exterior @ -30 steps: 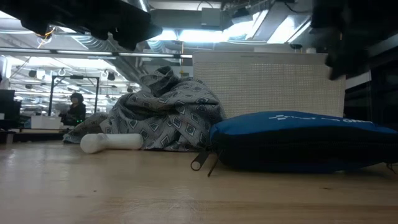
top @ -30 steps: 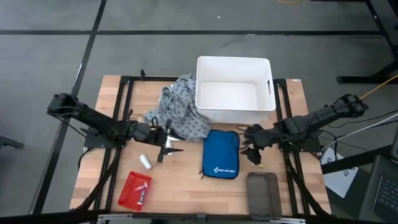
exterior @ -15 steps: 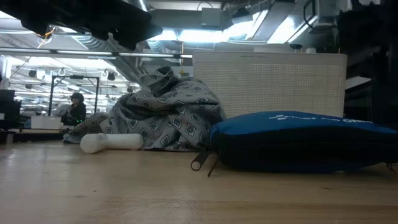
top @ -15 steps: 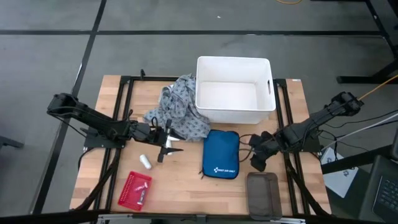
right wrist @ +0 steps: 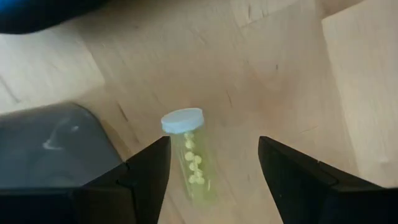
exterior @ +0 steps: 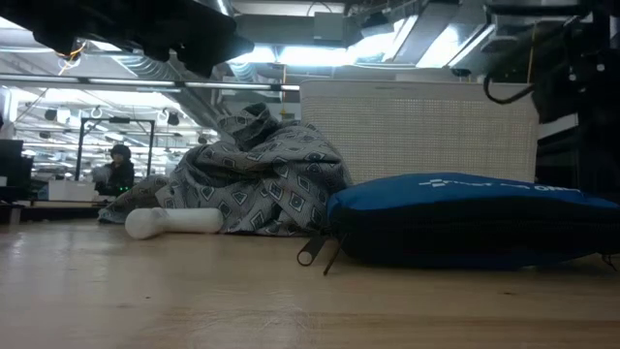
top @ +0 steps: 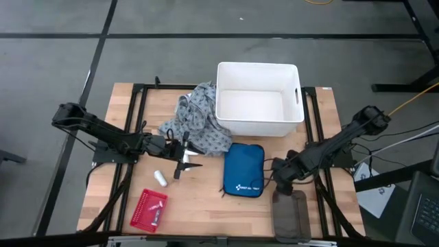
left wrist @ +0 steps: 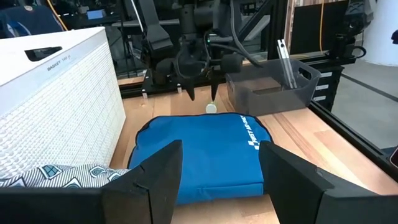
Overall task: Pick & Place Medicine items
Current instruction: Put the yellow pill bottle into the red bin
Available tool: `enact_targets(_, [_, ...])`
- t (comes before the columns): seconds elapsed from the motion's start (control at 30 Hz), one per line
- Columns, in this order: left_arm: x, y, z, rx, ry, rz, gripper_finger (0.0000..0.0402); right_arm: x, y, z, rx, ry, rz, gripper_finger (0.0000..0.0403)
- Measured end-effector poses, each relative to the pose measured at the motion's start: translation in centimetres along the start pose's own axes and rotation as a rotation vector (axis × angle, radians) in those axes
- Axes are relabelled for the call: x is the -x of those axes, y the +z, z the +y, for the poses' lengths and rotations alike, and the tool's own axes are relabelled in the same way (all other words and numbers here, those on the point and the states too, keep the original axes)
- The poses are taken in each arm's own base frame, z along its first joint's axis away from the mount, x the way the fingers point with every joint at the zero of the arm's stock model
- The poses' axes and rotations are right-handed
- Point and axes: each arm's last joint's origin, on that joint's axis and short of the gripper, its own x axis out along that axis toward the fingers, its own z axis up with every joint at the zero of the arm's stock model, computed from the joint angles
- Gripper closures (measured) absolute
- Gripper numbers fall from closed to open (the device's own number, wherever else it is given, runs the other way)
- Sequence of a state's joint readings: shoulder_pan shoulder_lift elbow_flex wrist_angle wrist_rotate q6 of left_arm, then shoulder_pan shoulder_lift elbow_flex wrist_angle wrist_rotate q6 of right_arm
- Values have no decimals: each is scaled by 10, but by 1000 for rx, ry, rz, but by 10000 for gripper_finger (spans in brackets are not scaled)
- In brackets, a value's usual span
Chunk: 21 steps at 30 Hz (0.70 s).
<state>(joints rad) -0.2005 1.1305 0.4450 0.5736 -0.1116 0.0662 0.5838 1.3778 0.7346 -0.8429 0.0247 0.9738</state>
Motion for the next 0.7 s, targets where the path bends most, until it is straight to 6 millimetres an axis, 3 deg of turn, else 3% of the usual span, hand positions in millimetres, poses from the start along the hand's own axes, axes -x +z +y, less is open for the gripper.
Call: enact_targets(0.7, [0,0,0,0,-4,-2,190,-24,5,8,48,-59,23,159])
